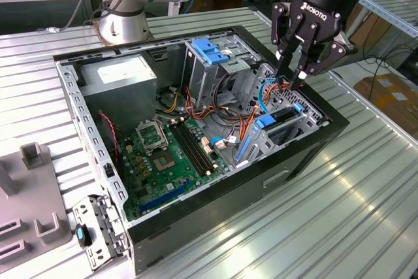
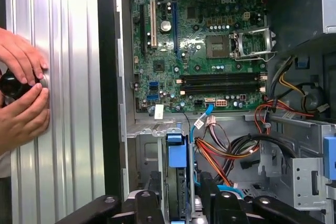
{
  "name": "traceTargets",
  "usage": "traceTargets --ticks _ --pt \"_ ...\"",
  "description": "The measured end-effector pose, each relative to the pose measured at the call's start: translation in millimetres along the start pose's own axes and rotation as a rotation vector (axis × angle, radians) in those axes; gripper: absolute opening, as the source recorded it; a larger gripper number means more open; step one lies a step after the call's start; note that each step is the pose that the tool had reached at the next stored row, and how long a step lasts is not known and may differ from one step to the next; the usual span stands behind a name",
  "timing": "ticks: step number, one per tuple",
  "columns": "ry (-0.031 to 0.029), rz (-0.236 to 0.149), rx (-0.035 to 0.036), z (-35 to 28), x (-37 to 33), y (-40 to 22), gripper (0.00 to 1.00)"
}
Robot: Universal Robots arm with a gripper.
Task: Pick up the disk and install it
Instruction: 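Insert the disk into the insertion slot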
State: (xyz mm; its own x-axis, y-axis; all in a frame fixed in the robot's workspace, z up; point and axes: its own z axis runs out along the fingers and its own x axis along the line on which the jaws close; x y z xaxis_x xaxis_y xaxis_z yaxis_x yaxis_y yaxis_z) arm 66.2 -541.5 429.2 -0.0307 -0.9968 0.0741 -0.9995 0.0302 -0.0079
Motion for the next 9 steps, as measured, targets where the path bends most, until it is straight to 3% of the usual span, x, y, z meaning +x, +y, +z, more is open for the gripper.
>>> traceTargets --ticks 2,5,7,9 --pt "-0.0001 0.000 0.0000 3.6 0.7 -3.1 0.29" --pt "-0.0002 0.000 0.0000 10.6 3.6 -5.8 0.28" --pt "-0.0001 0.000 0.0000 15.7 6.1 -6.7 0.15" --pt "-0.0001 0.000 0.0000 20.1 7.6 -8.5 0.11"
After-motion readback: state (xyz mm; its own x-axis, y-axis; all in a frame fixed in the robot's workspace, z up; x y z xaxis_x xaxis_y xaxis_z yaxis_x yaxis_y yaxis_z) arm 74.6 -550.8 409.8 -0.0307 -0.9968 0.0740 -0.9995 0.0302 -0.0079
